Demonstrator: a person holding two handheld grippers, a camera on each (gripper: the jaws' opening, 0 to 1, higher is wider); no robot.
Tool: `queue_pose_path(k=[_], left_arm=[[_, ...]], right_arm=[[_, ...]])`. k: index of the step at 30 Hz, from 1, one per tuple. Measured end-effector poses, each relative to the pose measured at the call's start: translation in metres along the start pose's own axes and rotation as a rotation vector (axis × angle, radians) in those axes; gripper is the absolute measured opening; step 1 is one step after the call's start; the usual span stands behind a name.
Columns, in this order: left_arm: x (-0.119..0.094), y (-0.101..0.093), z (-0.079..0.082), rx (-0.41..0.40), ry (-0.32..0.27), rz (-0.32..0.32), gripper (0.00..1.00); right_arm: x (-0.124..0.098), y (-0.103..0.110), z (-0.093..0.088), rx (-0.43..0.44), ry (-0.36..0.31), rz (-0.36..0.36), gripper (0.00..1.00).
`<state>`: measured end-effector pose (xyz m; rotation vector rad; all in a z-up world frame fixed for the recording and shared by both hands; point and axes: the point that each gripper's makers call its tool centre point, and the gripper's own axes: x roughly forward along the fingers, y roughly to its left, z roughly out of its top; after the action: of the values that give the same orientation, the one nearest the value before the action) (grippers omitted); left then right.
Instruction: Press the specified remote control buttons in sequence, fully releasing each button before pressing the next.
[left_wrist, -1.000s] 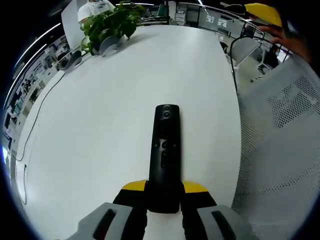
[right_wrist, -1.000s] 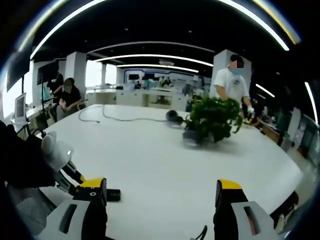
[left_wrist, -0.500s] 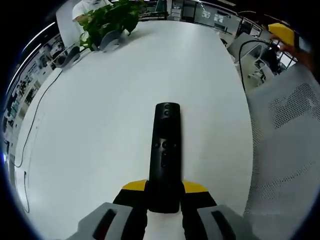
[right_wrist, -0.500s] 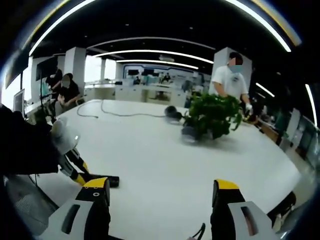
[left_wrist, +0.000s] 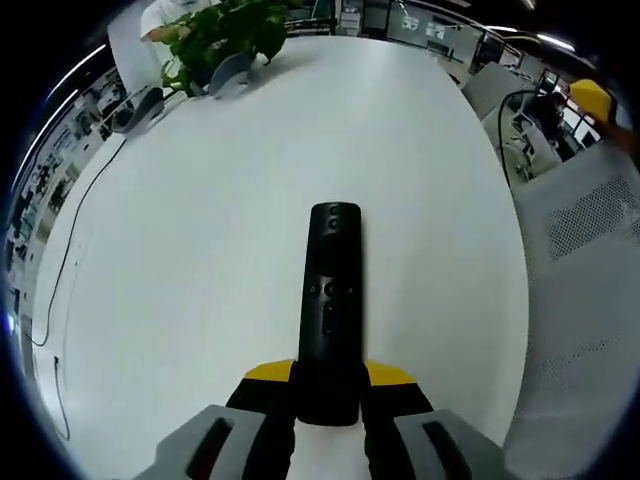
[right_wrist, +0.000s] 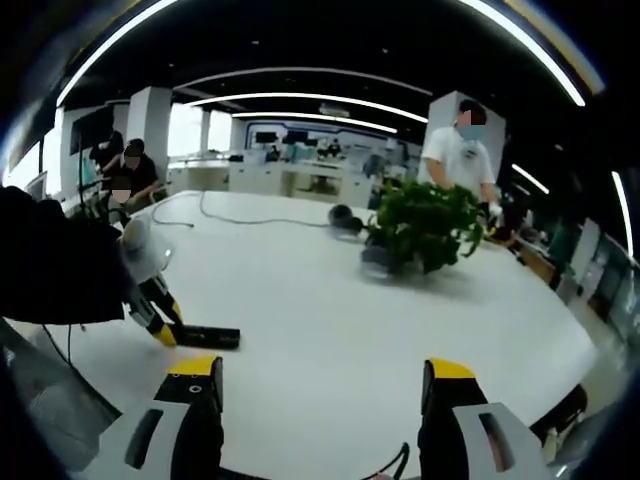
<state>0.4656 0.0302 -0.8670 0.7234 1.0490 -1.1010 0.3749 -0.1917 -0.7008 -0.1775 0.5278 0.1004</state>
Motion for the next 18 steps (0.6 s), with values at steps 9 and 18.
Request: queue_pose_path(k=[9,18], left_arm=[[0.002,0.019,0.004,0.021,0.037,-0.004,0.24],[0.003,0.038,0.007,0.066,0.074,-0.02,0.24]], right_arm=[[0.001,0.0,-0.002,-0.014,0.016,-0.005,0.79],[0.004,0.0,-0.005,-0.027,0.031,-0.005,0.78]])
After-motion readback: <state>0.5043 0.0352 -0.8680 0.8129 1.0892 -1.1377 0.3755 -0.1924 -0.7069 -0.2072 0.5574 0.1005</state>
